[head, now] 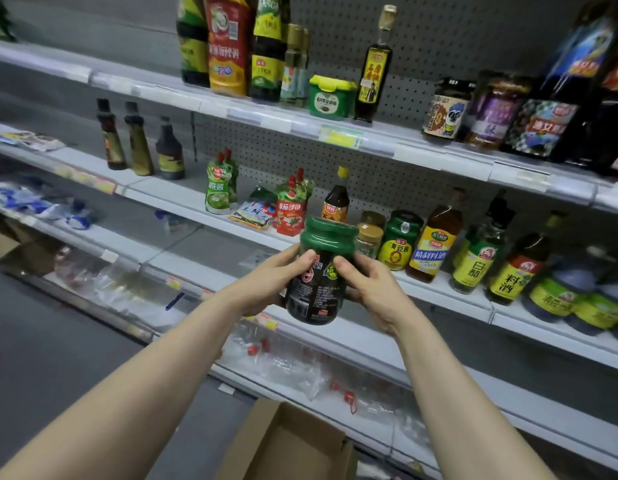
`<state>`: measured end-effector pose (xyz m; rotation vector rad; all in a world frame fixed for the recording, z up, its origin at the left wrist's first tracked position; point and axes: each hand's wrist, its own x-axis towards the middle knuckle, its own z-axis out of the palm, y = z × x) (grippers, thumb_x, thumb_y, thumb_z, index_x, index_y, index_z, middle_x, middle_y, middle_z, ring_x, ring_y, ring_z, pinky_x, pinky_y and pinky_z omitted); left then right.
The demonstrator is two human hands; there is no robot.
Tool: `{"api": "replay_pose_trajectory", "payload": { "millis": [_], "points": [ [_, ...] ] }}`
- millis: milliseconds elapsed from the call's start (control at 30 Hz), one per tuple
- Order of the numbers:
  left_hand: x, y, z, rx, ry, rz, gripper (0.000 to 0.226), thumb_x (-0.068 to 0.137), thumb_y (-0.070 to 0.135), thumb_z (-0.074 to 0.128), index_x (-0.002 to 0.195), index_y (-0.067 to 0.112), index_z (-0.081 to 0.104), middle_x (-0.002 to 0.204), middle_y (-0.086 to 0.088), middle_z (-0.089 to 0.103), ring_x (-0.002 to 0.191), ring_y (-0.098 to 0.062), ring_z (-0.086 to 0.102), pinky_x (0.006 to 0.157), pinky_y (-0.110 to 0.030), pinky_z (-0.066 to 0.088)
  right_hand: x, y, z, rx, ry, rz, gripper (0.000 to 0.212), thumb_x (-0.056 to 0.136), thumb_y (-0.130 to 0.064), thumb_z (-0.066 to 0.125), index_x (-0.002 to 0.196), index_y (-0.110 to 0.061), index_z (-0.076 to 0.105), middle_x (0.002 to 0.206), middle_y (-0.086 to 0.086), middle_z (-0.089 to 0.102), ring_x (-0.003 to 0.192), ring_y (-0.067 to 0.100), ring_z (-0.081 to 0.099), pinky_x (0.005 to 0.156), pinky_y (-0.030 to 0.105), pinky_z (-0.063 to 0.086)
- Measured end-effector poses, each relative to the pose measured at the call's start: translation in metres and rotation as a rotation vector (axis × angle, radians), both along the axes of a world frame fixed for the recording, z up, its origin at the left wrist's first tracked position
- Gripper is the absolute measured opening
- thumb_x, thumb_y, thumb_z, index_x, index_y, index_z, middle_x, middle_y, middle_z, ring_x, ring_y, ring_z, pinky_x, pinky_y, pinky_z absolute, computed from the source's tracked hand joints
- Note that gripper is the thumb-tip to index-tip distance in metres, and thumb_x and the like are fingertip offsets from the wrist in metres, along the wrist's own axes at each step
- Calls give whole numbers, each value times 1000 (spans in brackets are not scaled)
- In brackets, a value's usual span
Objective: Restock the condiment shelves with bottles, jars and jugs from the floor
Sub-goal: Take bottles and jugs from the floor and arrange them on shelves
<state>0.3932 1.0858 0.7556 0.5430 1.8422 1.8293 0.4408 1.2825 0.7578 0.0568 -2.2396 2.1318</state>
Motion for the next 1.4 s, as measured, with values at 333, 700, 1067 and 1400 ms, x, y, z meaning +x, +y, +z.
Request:
{"api": "replay_pose_trajectory", "payload": {
  "millis": [333, 700, 1067, 1400],
  "points": [
    [-41, 45, -7, -63, 62, -8, 33, 94, 52, 55, 126, 58, 52, 114, 27, 63, 99, 12, 60, 71, -19, 55, -19, 32, -10, -26, 23, -201, 29, 91, -24, 70, 119, -20, 68, 115, -6, 74, 110, 10, 68, 87, 27, 57],
    [-79, 126, -19, -13, -59, -164, 37, 97, 41, 57, 124, 64, 49, 127, 21, 58, 119, -7, 51, 82, -46, 54, -52, 109, -29, 42, 27, -367, 47, 80, -22, 83, 122, -17, 63, 118, -1, 72, 115, 14, 66, 96, 35, 54],
    [-106, 193, -42, -20, 244, -153, 98, 56, 35, 92, 141, 38, 44, 141, -3, 49, 131, -21, 49, 111, -44, 41, -54, 151, -25, 175, -3, -457, 59, 73, -28, 89, 122, -24, 56, 114, -9, 70, 105, 3, 66, 90, 27, 56],
    [-142, 198, -46, 41, -62, -394, 73, 69, 22, 86, 131, 25, 47, 139, 0, 51, 127, -16, 52, 92, -34, 52, -51, 175, -26, 59, -139, -360, 68, 77, -15, 82, 135, -32, 50, 130, 0, 66, 116, 14, 66, 94, 37, 57]
  ]
}}
